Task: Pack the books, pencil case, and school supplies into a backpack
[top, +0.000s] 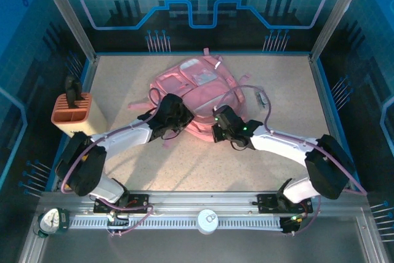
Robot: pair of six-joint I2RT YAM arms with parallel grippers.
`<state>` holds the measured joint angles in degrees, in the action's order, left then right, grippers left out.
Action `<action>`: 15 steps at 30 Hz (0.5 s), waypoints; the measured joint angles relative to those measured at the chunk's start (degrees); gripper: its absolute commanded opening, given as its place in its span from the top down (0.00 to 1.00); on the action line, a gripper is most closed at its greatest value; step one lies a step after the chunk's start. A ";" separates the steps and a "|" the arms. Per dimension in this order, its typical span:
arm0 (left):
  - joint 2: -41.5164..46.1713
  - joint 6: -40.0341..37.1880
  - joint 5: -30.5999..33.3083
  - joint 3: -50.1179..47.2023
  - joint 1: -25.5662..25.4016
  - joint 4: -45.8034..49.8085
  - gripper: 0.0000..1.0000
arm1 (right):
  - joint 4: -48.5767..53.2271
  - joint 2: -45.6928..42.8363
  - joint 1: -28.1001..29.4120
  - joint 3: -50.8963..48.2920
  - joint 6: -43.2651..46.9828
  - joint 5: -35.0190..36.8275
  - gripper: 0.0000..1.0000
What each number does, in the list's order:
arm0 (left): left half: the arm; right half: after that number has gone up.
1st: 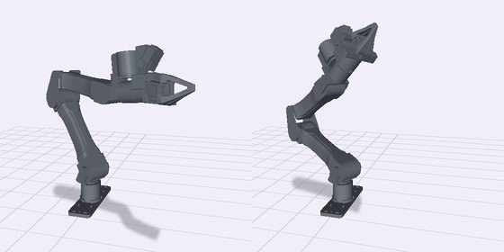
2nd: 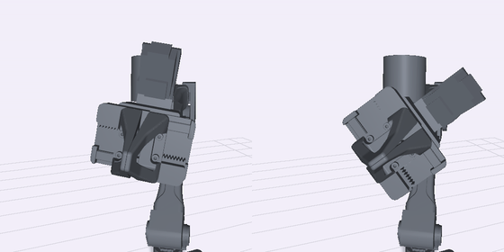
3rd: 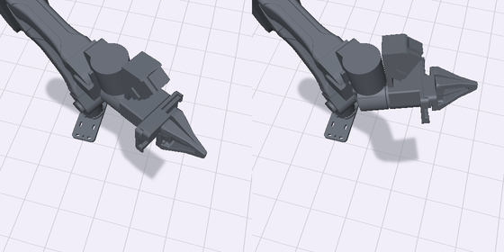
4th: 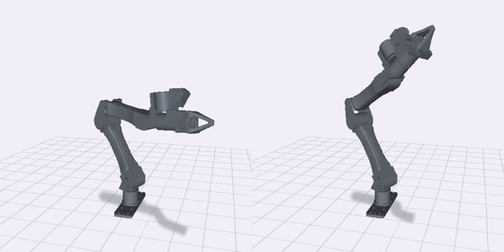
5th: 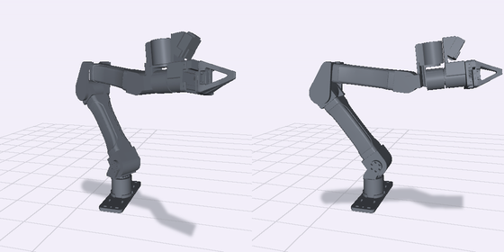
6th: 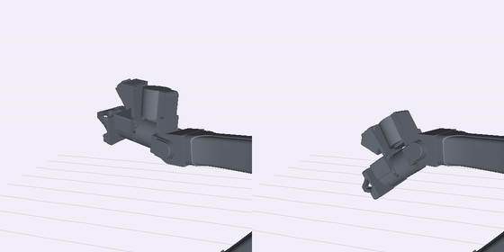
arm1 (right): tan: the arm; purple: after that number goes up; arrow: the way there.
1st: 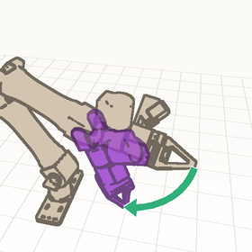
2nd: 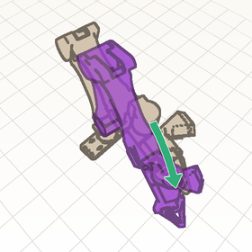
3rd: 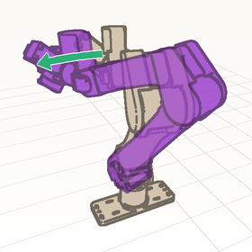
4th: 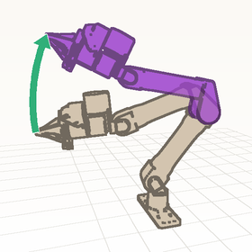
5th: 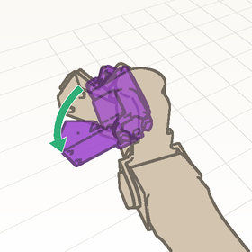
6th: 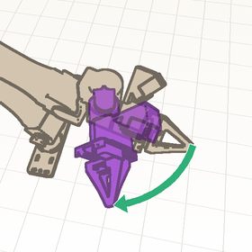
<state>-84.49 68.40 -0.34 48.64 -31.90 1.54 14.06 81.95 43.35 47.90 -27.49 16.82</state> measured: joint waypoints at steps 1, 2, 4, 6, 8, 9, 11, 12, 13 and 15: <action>0.83 -0.98 -1.07 -0.15 0.85 0.52 1.00 | 0.00 -0.92 -1.14 -0.48 0.42 -0.48 1.00; 1.68 -2.08 -2.25 -0.28 1.77 1.07 1.00 | -0.04 -1.77 -2.32 -0.76 0.85 -1.05 1.00; 2.89 -4.24 -4.42 -0.31 3.52 2.19 1.00 | 0.07 -3.21 -4.17 -0.94 1.68 -2.12 1.00; 3.63 -6.73 -6.45 -0.28 5.44 3.43 1.00 | 0.26 -4.46 -4.81 -0.96 2.67 -3.15 1.00; 3.78 -9.40 -8.31 0.11 7.58 5.31 1.00 | 0.46 -5.29 -3.98 -0.96 3.61 -3.98 1.00; 3.76 -10.51 -9.05 0.37 8.50 6.12 1.00 | 0.50 -5.35 -3.10 -0.96 3.80 -4.00 1.00; 3.56 -13.16 -10.75 1.49 10.69 8.35 1.00 | 0.57 -5.29 0.09 -0.96 3.96 -3.30 1.00; 3.15 -14.27 -11.30 2.27 11.63 9.60 1.00 | 0.50 -5.11 2.05 -0.90 3.96 -2.67 1.00; 2.40 -15.43 -11.69 3.45 12.72 11.21 1.00 | 0.46 -4.61 4.46 -0.55 3.93 -1.77 1.00; 0.50 -17.40 -11.98 5.46 14.60 13.33 1.00 | 0.22 -2.47 8.41 0.70 3.26 -0.66 1.00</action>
<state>-83.99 51.00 -12.32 54.11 -17.30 14.87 14.28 79.48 51.77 48.60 -24.23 16.16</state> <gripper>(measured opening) 0.059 0.057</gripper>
